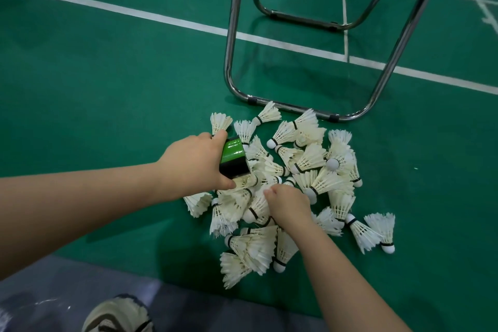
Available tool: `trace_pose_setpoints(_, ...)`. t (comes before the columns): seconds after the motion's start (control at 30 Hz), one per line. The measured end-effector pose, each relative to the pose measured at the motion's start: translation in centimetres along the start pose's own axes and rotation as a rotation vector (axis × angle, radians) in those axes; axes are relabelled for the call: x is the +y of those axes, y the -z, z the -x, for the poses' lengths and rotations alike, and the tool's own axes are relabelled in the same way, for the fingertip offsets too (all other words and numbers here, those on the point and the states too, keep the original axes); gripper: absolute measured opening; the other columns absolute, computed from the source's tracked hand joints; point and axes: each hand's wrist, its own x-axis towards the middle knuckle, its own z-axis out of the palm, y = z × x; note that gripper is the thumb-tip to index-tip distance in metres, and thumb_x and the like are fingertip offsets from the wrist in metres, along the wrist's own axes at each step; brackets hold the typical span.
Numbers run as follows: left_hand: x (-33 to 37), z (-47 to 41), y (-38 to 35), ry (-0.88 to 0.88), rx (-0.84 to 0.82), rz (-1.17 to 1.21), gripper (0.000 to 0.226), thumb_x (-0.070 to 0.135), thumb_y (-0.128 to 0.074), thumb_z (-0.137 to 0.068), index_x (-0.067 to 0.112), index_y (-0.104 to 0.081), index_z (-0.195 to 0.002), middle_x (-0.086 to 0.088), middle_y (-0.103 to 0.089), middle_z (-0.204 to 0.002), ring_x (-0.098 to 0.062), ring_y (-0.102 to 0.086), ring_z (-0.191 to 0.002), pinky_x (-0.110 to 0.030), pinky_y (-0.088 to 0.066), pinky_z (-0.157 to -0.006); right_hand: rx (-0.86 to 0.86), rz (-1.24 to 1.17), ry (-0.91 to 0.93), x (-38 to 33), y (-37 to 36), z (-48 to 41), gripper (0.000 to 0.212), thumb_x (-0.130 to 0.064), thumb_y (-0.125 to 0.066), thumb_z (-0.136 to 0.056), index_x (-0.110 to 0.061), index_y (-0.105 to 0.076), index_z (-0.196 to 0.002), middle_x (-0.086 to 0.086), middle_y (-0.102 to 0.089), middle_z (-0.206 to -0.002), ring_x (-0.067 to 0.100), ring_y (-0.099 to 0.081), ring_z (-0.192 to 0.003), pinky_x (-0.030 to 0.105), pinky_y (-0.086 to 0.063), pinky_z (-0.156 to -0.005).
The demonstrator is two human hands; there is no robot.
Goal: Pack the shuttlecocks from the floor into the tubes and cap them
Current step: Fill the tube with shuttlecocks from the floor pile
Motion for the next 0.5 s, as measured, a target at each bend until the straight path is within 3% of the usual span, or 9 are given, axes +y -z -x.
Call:
trace_pose_setpoints(0.07, 0.2, 0.0, 0.1, -0.002, -0.002, -0.006, 0.07, 0.063, -0.068, -0.068, 0.021, -0.037, -0.114, 0.002, -0.047, -0.092, -0.021, -0.053, -0.082, -0.034, -0.051, -0.068, 0.064, -0.141, -0.02, 0.5, 0.6, -0.1, 0.038, -0.029, -0.031, -0.098, -0.014, -0.047, -0.067, 0.004, -0.055, -0.076, 0.022, -0.05, -0.075, 0.032, -0.037, -0.068)
trace_pose_setpoints(0.17, 0.5, 0.0, 0.0, -0.013, -0.018, -0.005, 0.069, 0.063, -0.067, -0.068, 0.02, -0.036, -0.112, 0.003, -0.045, -0.088, -0.021, -0.052, -0.08, -0.035, -0.052, -0.068, 0.237, -0.438, -0.041, 0.6, 1.9, 0.4, 0.045, -0.032, -0.033, -0.099, -0.016, -0.038, -0.058, -0.001, -0.042, -0.061, 0.016, -0.039, -0.059, 0.028, -0.028, -0.054)
trace_pose_setpoints(0.27, 0.6, 0.0, -0.1, -0.02, -0.03, 0.001, 0.069, 0.064, -0.067, -0.067, 0.021, -0.037, -0.111, 0.004, -0.045, -0.087, -0.02, -0.052, -0.078, -0.037, -0.053, -0.068, 0.5, -0.787, 0.016, -0.2, 3.3, 1.4, 0.046, -0.032, -0.039, -0.099, -0.016, -0.038, -0.056, -0.003, -0.036, -0.054, 0.012, -0.03, -0.051, 0.028, -0.025, -0.052)
trace_pose_setpoints(0.33, 0.7, 0.1, -0.2, -0.025, -0.033, -0.002, 0.07, 0.065, -0.067, -0.067, 0.021, -0.037, -0.112, 0.004, -0.043, -0.085, -0.02, -0.052, -0.078, -0.036, -0.052, -0.067, 0.579, -0.939, 0.089, -1.0, 4.4, 1.9, 0.046, -0.029, -0.04, -0.099, -0.017, -0.036, -0.055, -0.005, -0.033, -0.052, 0.01, -0.028, -0.049, 0.027, -0.024, -0.051)
trace_pose_setpoints(0.4, 0.9, 0.1, -0.2, -0.032, -0.028, -0.007, 0.071, 0.066, -0.067, -0.066, 0.021, -0.037, -0.113, 0.004, -0.043, -0.085, -0.02, -0.052, -0.078, -0.034, -0.05, -0.065, 0.49, -0.972, 0.181, -1.7, 5.6, 2.2, 0.044, -0.03, -0.041, -0.099, -0.012, -0.044, -0.058, -0.002, -0.041, -0.055, 0.011, -0.033, -0.053, 0.027, -0.029, -0.053)
trace_pose_setpoints(0.5, 1.5, 0.1, -0.1, -0.049, -0.014, -0.008, 0.073, 0.065, -0.067, -0.067, 0.02, -0.037, -0.117, 0.004, -0.044, -0.088, -0.02, -0.051, -0.079, -0.032, -0.047, -0.063, 0.202, -0.851, 0.249, -2.6, 6.8, 2.4, 0.046, -0.037, -0.042, -0.097, -0.001, -0.058, -0.072, 0.007, -0.054, -0.069, 0.016, -0.045, -0.064, 0.031, -0.038, -0.064)
